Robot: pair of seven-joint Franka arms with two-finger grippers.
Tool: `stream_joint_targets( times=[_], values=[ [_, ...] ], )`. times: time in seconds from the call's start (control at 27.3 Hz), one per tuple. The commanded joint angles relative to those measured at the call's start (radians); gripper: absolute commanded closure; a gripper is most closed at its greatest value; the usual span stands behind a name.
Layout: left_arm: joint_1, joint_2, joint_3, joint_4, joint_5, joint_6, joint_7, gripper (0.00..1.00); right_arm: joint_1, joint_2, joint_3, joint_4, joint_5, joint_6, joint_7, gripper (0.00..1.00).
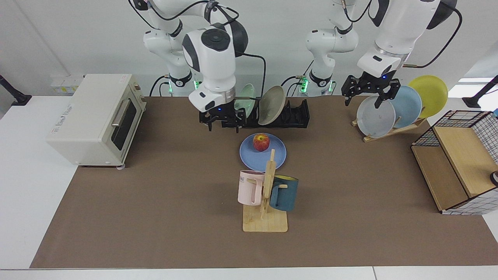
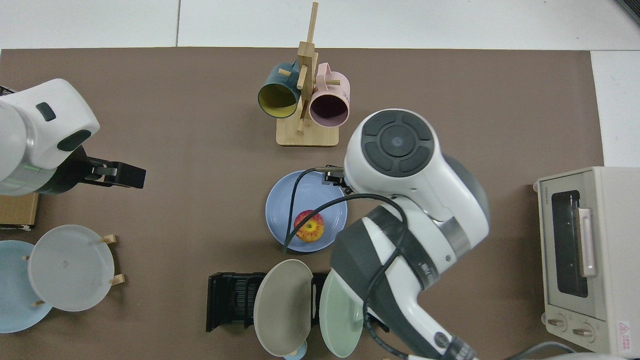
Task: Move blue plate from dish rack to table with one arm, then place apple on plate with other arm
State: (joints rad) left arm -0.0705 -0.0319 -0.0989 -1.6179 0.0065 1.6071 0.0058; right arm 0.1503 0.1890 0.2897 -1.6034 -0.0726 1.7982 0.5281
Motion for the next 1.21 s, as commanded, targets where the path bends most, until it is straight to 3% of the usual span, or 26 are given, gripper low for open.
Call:
stream_joint_targets(
  times=[0.0, 0.4, 0.62, 1.17],
  values=[
    [0.003, -0.006, 0.002, 0.007, 0.004, -0.021, 0.006, 0.0, -0.008, -0.098, -0.105, -0.076, 0.054, -0.013, -0.204, 0.0],
    [0.003, -0.006, 0.007, 0.007, 0.006, -0.019, 0.006, 0.0, -0.006, -0.256, -0.28, -0.197, 0.05, -0.048, -0.457, 0.0],
    [0.003, -0.006, 0.007, 0.007, 0.004, -0.021, 0.006, 0.0, -0.003, -0.269, -0.36, -0.176, 0.046, -0.051, -0.574, 0.0],
    [0.003, -0.006, 0.007, 0.007, 0.004, -0.019, 0.006, 0.0, -0.035, -0.152, -0.366, -0.004, 0.053, -0.138, -0.53, 0.0]
  ],
)
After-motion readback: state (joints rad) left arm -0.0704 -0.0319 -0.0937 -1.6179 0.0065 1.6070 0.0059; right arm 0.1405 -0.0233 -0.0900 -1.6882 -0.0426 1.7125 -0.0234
